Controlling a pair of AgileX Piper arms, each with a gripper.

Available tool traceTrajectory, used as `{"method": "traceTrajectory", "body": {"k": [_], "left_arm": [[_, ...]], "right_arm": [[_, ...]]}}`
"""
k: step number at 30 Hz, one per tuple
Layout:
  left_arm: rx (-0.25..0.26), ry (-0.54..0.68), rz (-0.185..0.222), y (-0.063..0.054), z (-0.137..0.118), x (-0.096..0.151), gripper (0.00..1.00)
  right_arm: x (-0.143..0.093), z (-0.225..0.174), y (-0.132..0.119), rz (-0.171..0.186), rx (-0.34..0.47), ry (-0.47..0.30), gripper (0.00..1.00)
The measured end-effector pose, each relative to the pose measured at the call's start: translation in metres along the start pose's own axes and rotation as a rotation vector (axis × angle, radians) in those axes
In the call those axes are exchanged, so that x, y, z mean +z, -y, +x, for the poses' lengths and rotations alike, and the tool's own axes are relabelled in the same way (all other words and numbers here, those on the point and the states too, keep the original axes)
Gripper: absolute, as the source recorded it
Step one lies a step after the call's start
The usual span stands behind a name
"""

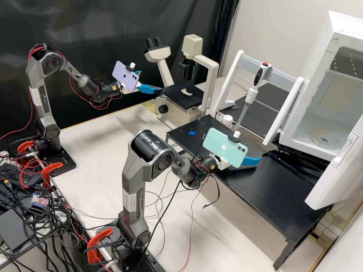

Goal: Move the petri dish to the microscope

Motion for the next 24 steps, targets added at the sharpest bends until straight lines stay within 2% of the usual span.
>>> {"method": "traceTrajectory", "body": {"k": [13, 15, 20, 24], "left_arm": [[0.0, 0.0, 0.0, 0.0, 0.0, 0.0, 1.0], [0.0, 0.0, 0.0, 0.0, 0.0, 0.0, 1.0], [0.0, 0.0, 0.0, 0.0, 0.0, 0.0, 1.0], [0.0, 0.0, 0.0, 0.0, 0.0, 0.0, 1.0]], "right_arm": [[0.007, 0.0, -0.006, 0.001, 0.022, 0.023, 1.0], [0.013, -0.001, -0.014, 0.0, 0.044, 0.041, 1.0], [0.025, -0.005, -0.033, 0.038, 0.106, 0.074, 1.0], [0.029, 0.002, -0.055, 0.044, 0.163, 0.095, 1.0]]}}
